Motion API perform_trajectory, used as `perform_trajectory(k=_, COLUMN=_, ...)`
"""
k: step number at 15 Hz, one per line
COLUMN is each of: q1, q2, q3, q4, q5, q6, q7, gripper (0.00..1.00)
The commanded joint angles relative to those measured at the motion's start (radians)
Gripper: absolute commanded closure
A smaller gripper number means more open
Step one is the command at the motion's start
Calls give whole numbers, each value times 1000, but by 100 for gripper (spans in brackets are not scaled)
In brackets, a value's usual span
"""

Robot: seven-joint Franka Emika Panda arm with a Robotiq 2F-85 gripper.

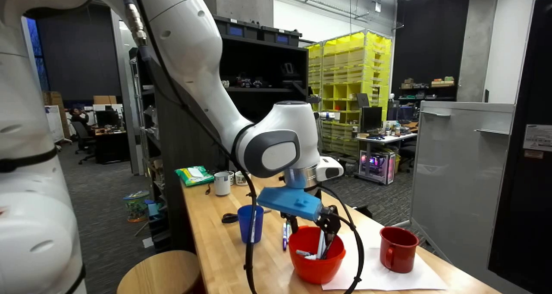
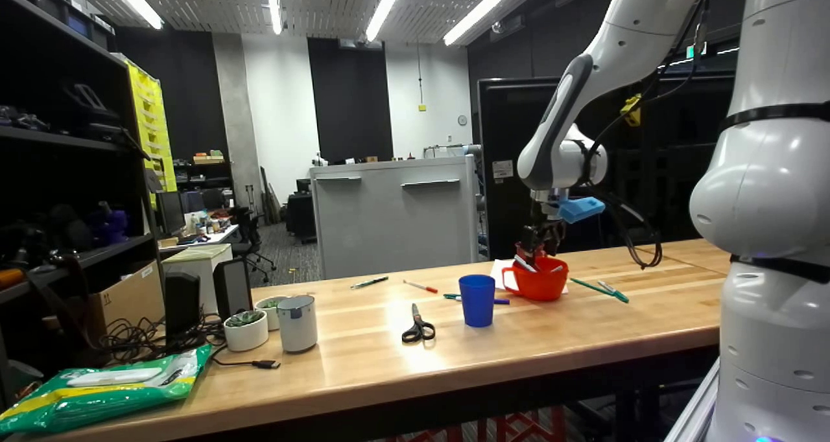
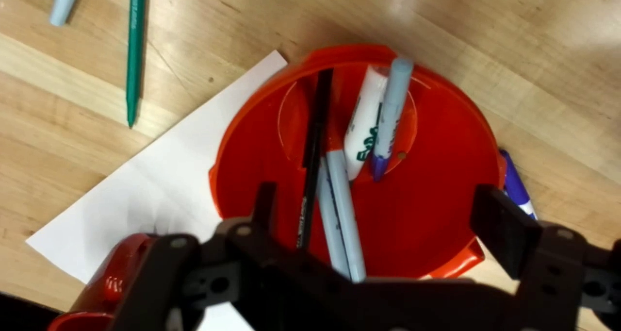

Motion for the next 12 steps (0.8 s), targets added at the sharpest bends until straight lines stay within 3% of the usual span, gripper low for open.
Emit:
perform_trajectory(k=1, q1=7, q2=-4, q3=-9, q4=-9, q5=58, q6=8, q7=-52, gripper=0)
perform_trajectory(k=12, q1=11, q2=36, q3=-4, q4=-1, q5=130, q6=42, q7=-141, gripper=0)
